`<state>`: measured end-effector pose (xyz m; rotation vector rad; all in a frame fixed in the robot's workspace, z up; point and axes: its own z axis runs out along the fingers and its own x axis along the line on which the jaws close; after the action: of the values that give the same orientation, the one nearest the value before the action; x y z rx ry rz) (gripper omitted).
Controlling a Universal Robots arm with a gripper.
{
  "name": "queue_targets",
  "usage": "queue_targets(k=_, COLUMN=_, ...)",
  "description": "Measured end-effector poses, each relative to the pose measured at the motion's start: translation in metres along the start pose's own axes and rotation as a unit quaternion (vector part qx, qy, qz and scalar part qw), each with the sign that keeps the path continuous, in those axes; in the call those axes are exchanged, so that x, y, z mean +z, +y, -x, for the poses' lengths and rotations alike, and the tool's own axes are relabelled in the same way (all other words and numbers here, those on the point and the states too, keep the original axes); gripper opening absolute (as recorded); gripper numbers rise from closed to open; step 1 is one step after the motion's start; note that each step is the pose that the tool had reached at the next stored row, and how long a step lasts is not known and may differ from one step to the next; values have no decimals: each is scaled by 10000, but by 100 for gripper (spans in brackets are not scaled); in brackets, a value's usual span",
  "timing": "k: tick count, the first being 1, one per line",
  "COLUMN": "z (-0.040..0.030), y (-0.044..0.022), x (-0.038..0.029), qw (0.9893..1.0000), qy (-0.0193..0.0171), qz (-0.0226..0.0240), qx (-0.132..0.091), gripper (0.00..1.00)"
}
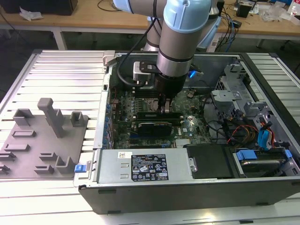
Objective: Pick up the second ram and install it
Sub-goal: 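Insert the second ram into the second slot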
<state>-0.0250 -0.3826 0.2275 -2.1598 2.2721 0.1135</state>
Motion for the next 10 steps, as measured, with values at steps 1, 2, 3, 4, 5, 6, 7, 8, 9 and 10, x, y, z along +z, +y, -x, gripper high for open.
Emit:
queue_targets(k=1, z=0, y=0, x=1, qw=10000, qy=5, qz=0, qx=-8, gripper=13)
queue_targets(k=2, z=0, y=-1, x=0, qw=10000, qy=11, qz=1, qx=-23, gripper=13)
queue_targets(k=3, z=0, y=-1, x=0, qw=10000, qy=14, qz=1, qx=-49, gripper=13)
queue_targets(k=4, z=0, y=0, x=1, qw=10000, qy=15, qz=2, qx=-51, gripper=13)
queue_targets(k=5, z=0, y=0, x=2, qw=10000, qy=15, qz=3, qx=-51, gripper=13)
queue_targets(k=6, z=1, y=-1, x=7, qw=10000, qy=13, qz=2, qx=-51, gripper=13)
queue_targets(k=7, z=2, y=-1, x=11, qw=10000, qy=12, qz=1, qx=-51, gripper=13)
queue_targets(k=8, z=1, y=-1, x=16, qw=10000, qy=12, qz=2, qx=-51, gripper=13)
queue_targets(k=9, z=1, y=-1, x=21, qw=10000, qy=13, qz=2, qx=-51, gripper=13)
queue_targets(k=10, z=1, y=-1, x=24, qw=10000, qy=14, qz=3, qx=-51, gripper=13)
